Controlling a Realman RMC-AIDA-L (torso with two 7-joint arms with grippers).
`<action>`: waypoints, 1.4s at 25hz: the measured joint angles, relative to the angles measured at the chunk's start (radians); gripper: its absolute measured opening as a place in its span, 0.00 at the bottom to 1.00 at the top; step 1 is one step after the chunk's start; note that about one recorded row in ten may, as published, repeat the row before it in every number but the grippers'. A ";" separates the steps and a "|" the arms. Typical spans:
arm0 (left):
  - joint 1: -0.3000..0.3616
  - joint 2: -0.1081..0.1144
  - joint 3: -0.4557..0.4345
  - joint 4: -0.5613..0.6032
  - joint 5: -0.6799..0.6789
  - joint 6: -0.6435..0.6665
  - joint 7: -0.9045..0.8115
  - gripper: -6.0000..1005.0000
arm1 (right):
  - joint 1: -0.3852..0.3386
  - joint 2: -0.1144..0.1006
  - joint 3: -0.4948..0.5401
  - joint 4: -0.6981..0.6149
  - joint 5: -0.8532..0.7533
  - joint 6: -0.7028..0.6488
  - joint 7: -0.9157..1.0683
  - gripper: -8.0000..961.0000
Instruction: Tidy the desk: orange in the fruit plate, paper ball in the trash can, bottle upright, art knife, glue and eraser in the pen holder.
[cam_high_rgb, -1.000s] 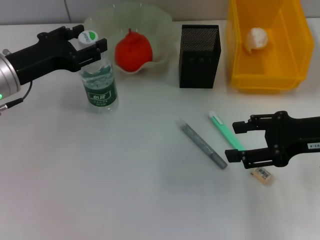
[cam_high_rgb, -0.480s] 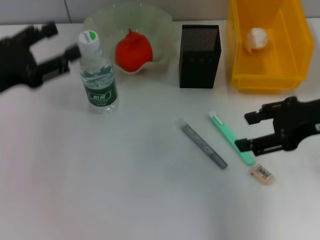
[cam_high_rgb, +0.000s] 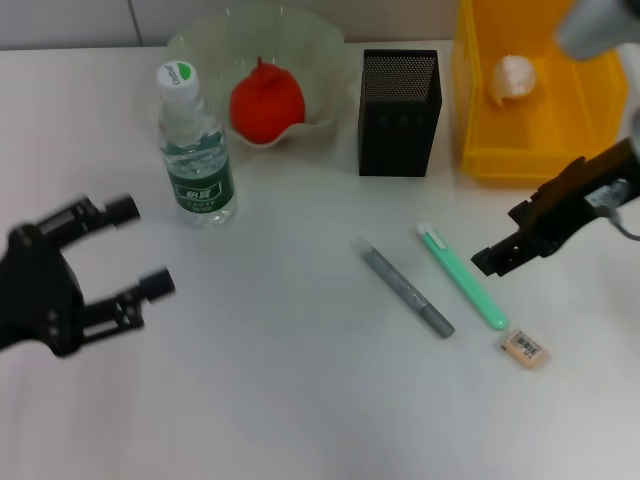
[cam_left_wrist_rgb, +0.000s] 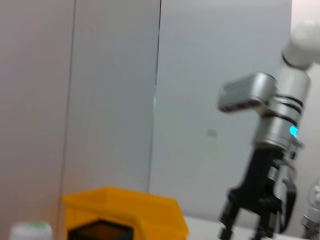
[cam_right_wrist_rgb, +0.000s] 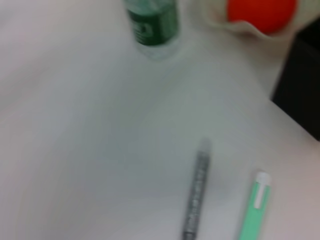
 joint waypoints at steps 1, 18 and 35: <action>0.000 0.000 0.000 0.000 0.000 0.000 0.000 0.81 | 0.022 0.000 -0.030 0.020 -0.034 0.012 0.044 0.80; -0.041 -0.017 -0.003 -0.130 0.110 -0.078 0.084 0.81 | 0.128 0.006 -0.222 0.363 -0.196 0.334 0.191 0.80; -0.062 -0.022 -0.003 -0.193 0.101 -0.093 0.135 0.81 | 0.200 0.010 -0.316 0.533 -0.121 0.459 0.223 0.80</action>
